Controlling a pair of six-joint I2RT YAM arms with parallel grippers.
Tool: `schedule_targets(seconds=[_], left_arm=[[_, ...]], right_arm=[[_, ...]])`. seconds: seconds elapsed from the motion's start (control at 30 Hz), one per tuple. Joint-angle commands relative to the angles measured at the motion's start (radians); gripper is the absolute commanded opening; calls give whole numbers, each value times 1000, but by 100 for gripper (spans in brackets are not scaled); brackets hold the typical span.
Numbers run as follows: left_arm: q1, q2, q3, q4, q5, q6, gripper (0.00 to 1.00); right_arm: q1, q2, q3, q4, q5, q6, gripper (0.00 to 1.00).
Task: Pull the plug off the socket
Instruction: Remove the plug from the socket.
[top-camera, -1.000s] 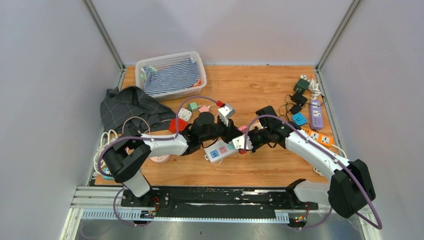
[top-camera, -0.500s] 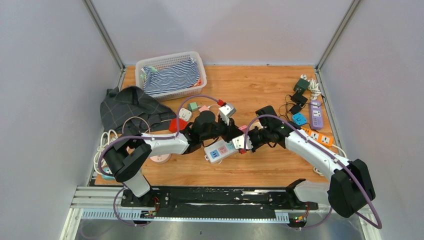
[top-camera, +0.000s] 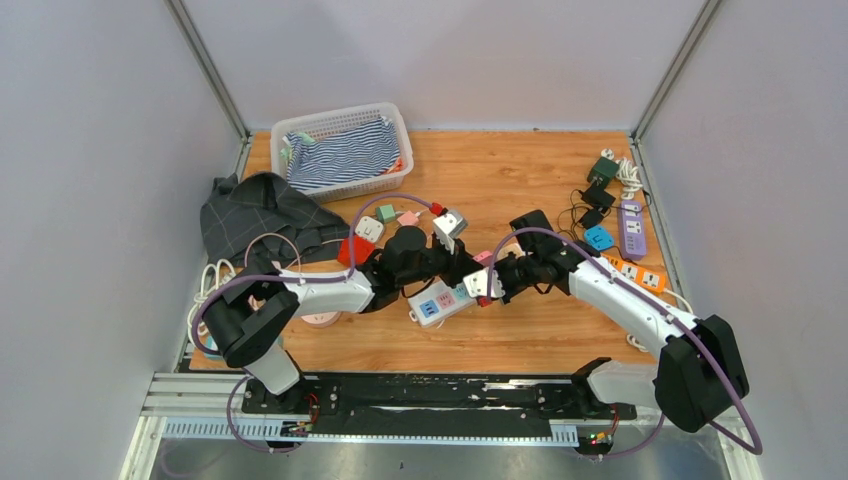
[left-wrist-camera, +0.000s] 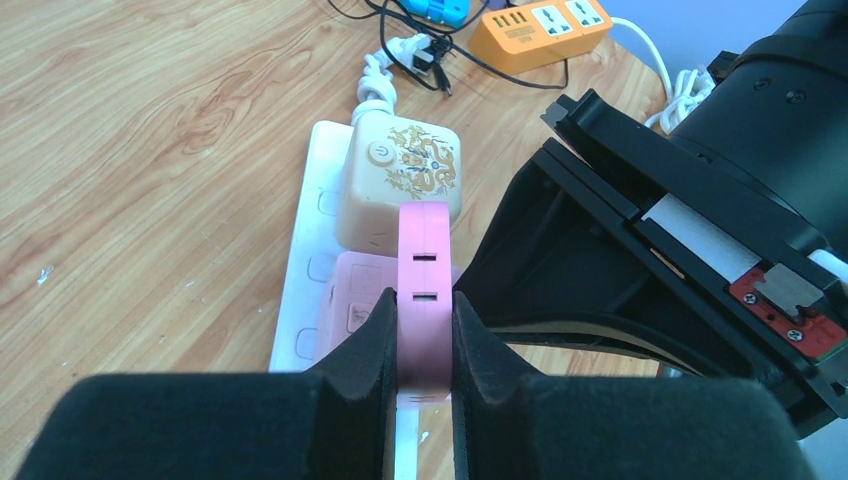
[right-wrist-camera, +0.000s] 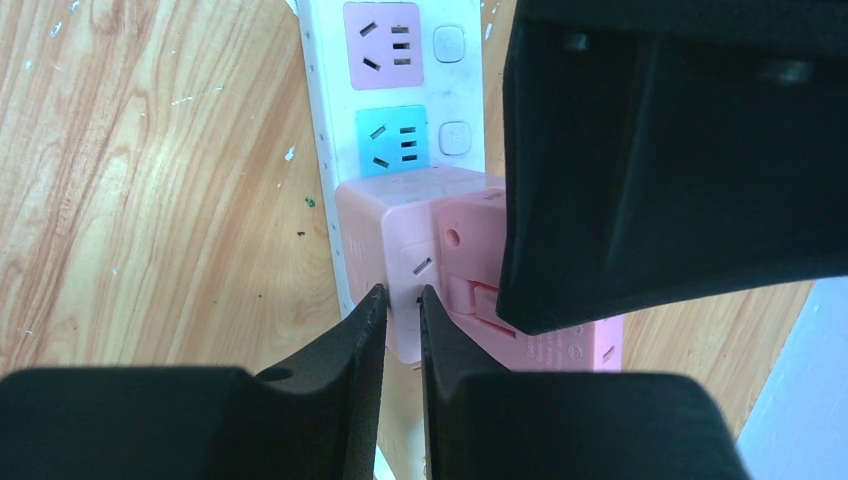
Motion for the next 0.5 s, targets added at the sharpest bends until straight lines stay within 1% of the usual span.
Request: schedule_targets(seconds=[0.0,0.23,0.33,0.47], left_arm=[[-22,3,-2,-28,56,-20,0],[-24,79,96,-28,137,-42,0],[-24,73,77,-28,115,-39,0],[-24,24,9,-28,58,-24,0]], right_arm=[[21,77,-60,-120,63,20,18],[21,80,-57,-123,66,20,18],[21,79,-57,-125,66,20,18],[21,78,-56,-126,66,20,18]])
